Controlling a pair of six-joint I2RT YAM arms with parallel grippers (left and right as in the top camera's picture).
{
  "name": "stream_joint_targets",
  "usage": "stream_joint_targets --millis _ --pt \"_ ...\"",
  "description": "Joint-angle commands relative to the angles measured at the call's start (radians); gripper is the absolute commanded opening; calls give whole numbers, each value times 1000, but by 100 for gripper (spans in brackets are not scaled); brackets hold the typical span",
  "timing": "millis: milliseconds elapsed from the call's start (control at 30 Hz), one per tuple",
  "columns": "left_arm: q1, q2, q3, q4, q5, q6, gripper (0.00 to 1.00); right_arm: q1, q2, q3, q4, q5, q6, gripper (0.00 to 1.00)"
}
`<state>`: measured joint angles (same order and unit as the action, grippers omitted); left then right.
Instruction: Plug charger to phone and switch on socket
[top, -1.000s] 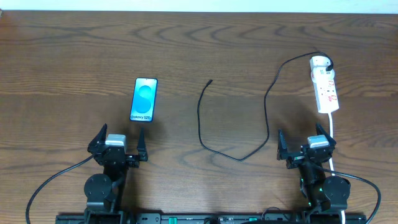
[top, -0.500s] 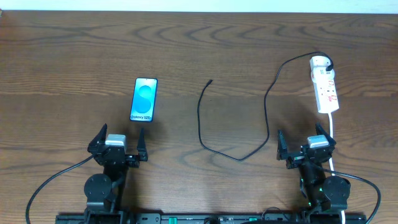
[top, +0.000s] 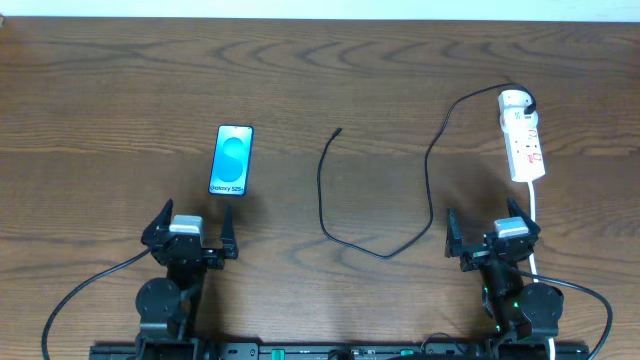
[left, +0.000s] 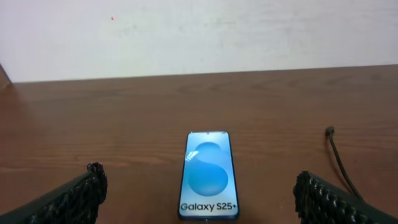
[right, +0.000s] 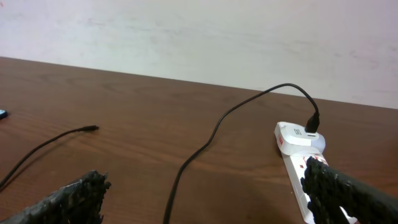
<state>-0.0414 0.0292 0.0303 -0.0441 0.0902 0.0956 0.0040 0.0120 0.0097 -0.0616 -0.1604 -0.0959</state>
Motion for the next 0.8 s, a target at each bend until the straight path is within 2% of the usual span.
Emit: stream_joint_targets --millis 0,767 --pt "-5 35 -26 -20 -13 -30 98 3 -5 -4 2 -7 -6 99" --pt "-5 96 60 -22 -12 -101 98 3 -5 8 2 -7 -6 99"
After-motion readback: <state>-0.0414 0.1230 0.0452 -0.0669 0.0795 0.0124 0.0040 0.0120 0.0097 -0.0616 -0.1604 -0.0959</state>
